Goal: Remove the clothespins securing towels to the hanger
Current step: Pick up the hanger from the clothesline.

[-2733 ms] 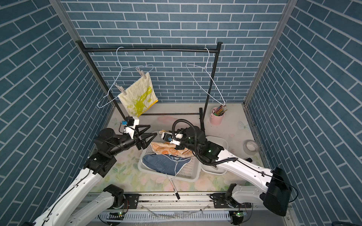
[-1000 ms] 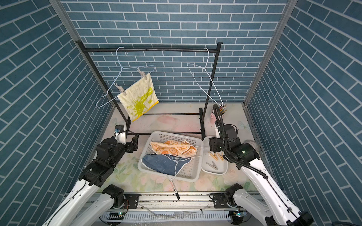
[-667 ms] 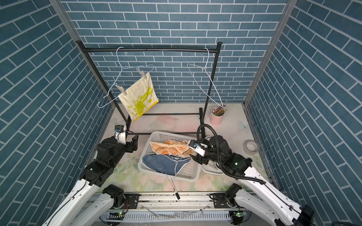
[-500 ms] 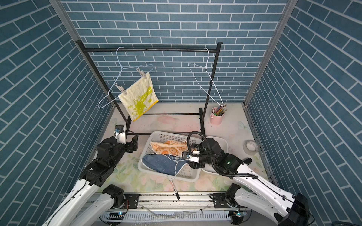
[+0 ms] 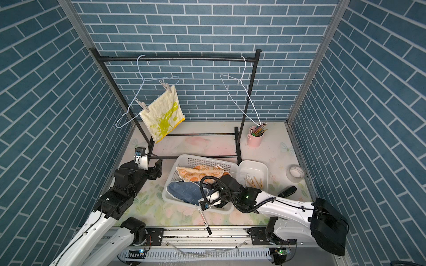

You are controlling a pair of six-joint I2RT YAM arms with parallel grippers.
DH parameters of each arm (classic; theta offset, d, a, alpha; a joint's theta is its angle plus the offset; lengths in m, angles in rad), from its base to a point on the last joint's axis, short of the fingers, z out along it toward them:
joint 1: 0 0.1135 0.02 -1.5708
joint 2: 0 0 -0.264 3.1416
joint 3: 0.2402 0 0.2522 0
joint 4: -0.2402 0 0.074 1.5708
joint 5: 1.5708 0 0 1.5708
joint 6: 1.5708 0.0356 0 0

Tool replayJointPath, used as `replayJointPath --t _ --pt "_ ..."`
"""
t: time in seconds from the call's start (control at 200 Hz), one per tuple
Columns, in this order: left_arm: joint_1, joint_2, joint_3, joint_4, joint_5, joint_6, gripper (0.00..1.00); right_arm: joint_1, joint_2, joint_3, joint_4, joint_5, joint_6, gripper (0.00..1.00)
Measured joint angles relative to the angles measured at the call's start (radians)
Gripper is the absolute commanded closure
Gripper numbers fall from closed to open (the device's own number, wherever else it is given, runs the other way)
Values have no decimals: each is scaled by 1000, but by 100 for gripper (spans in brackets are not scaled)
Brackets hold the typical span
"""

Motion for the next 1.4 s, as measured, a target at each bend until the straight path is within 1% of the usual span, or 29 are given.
replayJointPath --t 0.085,0.155,0.17,0.3,0.47,0.575,0.67,0.845,1.01,1.17,1.24,1.335,1.4 --pt "0 0 0 0 0 0 15 6 29 0 43 5 -8 58" --pt "0 -1 0 -1 -2 0 15 9 44 0 67 15 -14 72" --pt "0 -1 0 -1 -2 0 15 9 45 0 69 18 -6 76" --pt "0 -2 0 -4 -2 0 15 10 51 0 108 40 -9 100" --pt "0 -17 0 -7 5 7 15 11 45 2 140 68 34 100" --pt "0 -34 0 -6 5 13 15 11 29 17 134 103 101 100" --pt "0 -40 0 -6 6 15 15 11 -2 54 119 139 192 100" --pt "0 -32 0 -7 29 10 17 3 -44 214 10 204 381 100" --pt "0 -1 0 -6 72 -16 24 -31 -51 380 -131 251 558 100" --pt "0 84 -6 49 163 -78 31 -88 -62 464 -244 249 707 100" --pt "0 137 -14 93 230 -112 34 -108 -72 467 -273 244 744 100" --pt "3 219 -18 154 337 -158 40 -121 -74 467 -301 240 778 100" --pt "7 275 -18 209 416 -191 42 -129 -74 467 -315 237 795 100"
